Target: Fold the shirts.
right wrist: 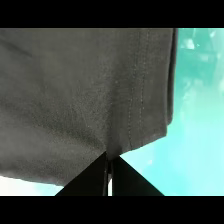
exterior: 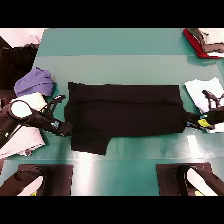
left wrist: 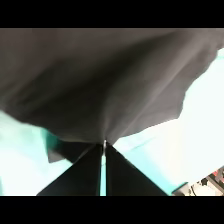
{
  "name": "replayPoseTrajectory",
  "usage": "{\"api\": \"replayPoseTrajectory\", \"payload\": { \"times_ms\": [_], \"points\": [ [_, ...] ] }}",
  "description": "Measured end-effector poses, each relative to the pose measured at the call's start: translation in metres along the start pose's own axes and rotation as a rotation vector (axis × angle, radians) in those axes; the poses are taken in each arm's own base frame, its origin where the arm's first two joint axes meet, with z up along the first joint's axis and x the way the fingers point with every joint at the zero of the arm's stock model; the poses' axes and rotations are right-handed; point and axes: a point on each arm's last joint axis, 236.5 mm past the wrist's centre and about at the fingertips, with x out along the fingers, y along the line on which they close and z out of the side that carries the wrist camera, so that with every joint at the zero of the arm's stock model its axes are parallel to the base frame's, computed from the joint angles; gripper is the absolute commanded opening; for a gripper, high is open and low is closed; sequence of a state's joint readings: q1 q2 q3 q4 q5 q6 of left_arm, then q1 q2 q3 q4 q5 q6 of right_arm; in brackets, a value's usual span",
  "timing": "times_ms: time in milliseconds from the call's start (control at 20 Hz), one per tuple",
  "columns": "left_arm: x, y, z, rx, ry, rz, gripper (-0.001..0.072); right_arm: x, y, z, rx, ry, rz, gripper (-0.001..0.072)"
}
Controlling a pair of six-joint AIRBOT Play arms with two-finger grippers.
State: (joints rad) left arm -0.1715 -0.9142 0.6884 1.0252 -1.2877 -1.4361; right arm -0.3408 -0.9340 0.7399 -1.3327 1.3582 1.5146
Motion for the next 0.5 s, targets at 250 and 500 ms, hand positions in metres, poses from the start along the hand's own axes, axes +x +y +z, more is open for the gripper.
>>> {"api": "replayPoseTrajectory", "payload": {
  "times_ms": [250,500],
  "points": [
    [-0.036,-0.026,0.055,0.092,-0.194,0.005,0.0032,-0.014,0.000,0.001,0.012,-0.052,0.018,0.0012],
    [-0.072,-0.027,0.117,0.137,-0.443,0.073,0.0032,-0.012,0.022,0.021,0.048,-0.102,0.125,0.0012]
  ]
}}
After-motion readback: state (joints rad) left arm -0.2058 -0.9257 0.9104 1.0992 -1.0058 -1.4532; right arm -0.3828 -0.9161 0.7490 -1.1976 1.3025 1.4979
